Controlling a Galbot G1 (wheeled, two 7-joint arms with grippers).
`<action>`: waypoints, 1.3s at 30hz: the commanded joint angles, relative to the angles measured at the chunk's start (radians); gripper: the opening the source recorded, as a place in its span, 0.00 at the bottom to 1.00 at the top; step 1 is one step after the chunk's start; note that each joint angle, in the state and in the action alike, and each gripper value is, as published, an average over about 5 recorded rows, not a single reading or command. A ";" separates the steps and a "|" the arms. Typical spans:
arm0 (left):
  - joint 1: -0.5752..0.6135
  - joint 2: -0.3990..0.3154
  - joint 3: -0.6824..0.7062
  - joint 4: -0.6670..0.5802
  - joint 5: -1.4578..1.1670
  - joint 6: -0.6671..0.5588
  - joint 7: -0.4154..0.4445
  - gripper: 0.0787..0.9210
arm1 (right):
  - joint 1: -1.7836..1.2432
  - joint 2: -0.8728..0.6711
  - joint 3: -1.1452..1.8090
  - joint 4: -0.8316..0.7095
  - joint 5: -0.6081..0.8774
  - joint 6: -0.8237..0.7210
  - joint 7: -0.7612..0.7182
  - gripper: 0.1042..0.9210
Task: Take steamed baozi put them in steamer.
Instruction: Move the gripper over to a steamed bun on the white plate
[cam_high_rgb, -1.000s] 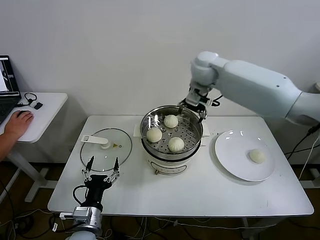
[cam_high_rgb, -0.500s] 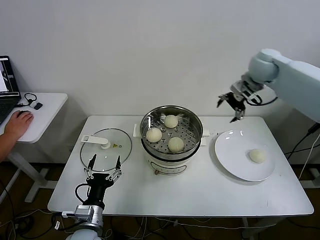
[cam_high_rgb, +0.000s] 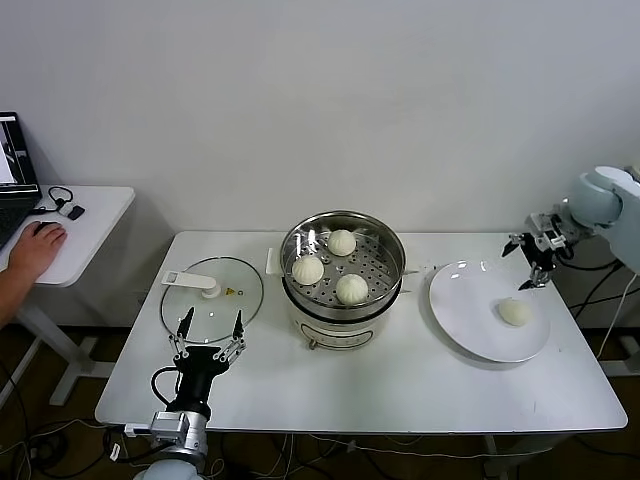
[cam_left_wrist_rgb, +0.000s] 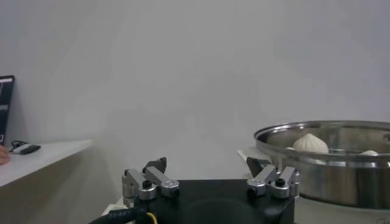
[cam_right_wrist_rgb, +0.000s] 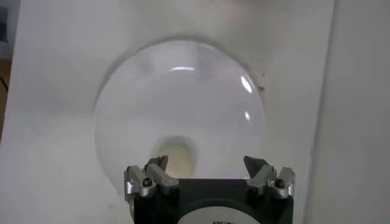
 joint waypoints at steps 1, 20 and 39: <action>0.005 -0.001 -0.003 0.000 0.003 0.001 -0.001 0.88 | -0.264 0.014 0.244 -0.138 -0.146 0.021 0.046 0.88; 0.010 0.002 -0.014 0.009 0.003 0.004 -0.001 0.88 | -0.334 0.163 0.365 -0.290 -0.310 0.107 0.054 0.88; 0.008 0.000 -0.011 0.020 0.012 0.008 -0.003 0.88 | -0.375 0.216 0.449 -0.359 -0.378 0.125 0.048 0.88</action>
